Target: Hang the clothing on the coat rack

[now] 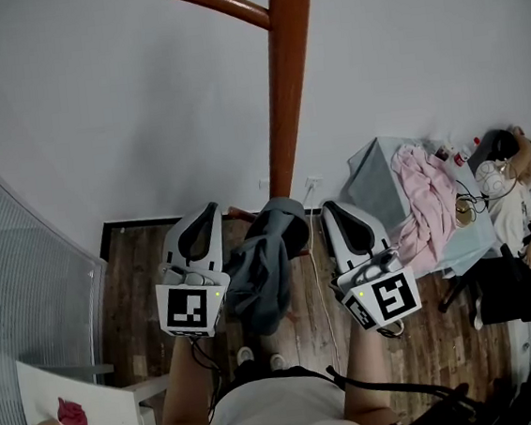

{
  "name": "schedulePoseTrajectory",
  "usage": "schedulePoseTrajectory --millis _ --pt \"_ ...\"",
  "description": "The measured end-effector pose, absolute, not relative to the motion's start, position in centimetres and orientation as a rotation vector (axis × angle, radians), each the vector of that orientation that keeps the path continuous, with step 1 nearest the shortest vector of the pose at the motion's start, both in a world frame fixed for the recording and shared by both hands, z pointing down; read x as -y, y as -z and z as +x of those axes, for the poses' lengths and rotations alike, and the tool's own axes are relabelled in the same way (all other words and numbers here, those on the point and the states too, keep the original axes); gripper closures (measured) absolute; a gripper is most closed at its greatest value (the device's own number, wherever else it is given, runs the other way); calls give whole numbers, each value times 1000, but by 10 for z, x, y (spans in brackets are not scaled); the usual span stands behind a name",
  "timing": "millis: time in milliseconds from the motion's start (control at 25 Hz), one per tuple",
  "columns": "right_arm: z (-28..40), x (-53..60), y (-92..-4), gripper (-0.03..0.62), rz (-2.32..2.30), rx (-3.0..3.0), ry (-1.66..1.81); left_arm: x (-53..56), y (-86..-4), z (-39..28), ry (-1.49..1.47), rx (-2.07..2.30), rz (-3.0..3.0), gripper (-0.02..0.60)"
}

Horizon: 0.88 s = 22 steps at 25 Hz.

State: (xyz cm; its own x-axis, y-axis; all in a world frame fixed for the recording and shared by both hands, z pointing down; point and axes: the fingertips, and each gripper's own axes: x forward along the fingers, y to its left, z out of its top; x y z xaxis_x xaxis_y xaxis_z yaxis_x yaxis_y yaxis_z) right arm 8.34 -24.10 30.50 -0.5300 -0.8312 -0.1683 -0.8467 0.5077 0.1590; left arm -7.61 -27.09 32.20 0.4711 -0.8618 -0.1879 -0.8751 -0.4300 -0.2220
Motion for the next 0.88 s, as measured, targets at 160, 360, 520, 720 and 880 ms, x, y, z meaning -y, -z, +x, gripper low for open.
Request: schedulePoseTrajectory --millis 160,360,520,720,880 --pt "84 245 -305 576 -1517 -2650 -342 271 -317 -77 -109 -1488 -2446 569" --pt "83 249 -309 576 -1532 -2666 -321 273 -315 -80 -148 -1525 -2434 569" --pt "84 250 -309 576 -1542 -2666 -326 275 -316 -82 -155 -1534 -2433 569" --pt "85 252 -310 576 -1555 -2667 -319 276 -317 -85 -150 -1545 -2433 569" --pt "86 252 -312 576 -1563 -2666 -310 277 -318 -84 -144 -1540 -2434 569"
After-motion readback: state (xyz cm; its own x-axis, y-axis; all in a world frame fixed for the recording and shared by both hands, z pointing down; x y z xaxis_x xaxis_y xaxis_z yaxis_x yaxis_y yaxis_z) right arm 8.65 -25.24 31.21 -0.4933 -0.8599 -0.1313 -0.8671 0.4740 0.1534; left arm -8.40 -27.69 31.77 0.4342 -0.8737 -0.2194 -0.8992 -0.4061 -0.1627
